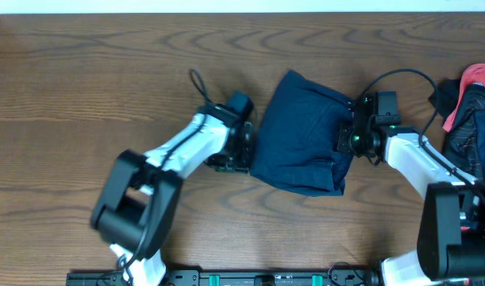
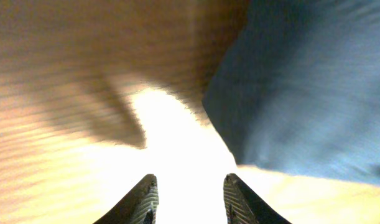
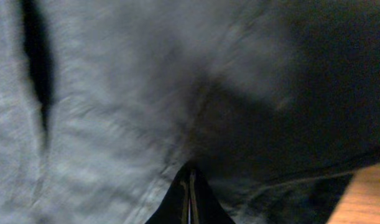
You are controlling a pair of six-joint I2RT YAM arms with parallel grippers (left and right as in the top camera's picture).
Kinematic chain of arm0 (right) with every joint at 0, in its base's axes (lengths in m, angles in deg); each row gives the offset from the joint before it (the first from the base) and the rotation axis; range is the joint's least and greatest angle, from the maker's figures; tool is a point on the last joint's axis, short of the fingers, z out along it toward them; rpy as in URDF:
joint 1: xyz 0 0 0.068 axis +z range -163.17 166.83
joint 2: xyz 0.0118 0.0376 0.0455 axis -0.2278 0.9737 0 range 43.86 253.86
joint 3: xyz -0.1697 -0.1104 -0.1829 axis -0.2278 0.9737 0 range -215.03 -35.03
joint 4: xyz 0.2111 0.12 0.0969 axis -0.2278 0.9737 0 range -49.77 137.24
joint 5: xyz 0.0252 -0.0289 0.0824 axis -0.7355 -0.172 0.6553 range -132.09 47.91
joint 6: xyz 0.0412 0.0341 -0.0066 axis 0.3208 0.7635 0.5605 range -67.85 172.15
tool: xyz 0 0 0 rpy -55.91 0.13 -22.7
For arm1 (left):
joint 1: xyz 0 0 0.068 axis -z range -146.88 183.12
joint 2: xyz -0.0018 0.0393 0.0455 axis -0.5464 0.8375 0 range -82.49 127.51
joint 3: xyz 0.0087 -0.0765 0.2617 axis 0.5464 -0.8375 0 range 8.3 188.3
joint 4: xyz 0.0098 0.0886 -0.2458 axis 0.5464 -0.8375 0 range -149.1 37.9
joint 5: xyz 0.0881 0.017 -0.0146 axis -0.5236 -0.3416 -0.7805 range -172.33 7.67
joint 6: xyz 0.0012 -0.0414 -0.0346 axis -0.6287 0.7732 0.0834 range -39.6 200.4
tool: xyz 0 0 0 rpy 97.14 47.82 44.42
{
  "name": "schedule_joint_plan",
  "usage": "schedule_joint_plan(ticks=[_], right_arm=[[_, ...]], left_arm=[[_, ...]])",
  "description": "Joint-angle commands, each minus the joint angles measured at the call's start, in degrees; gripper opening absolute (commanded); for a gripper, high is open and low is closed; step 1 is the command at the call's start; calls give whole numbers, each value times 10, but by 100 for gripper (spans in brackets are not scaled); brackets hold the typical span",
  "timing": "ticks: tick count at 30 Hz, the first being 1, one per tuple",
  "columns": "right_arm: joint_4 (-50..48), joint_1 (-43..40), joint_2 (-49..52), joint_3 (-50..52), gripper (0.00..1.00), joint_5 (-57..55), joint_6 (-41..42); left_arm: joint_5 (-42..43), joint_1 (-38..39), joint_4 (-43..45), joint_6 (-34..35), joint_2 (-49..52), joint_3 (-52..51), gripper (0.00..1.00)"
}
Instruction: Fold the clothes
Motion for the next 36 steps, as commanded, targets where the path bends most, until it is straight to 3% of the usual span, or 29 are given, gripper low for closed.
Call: schedule_joint_plan(ticks=[1, 6, 10, 18, 24, 30, 36], right_arm=[[2, -4, -56, -5, 3, 102, -36], [14, 0, -148, -5, 1, 170, -37], [41, 21, -178, -5, 1, 170, -37], [134, 104, -106, 25, 1, 101, -31], [281, 120, -52, 34, 1, 30, 75], [284, 120, -52, 34, 1, 11, 75], [278, 120, -52, 34, 1, -1, 74]], left_arm=[[30, -14, 5, 5, -81, 17, 38], [32, -13, 95, 2, -156, 17, 42], [38, -8, 171, -26, -156, 15, 41], [49, -8, 225, -25, -87, 14, 41], [98, -7, 252, -25, -31, 14, 41], [144, -6, 294, -25, 4, 14, 42], [124, 2, 299, -28, 21, 13, 42]])
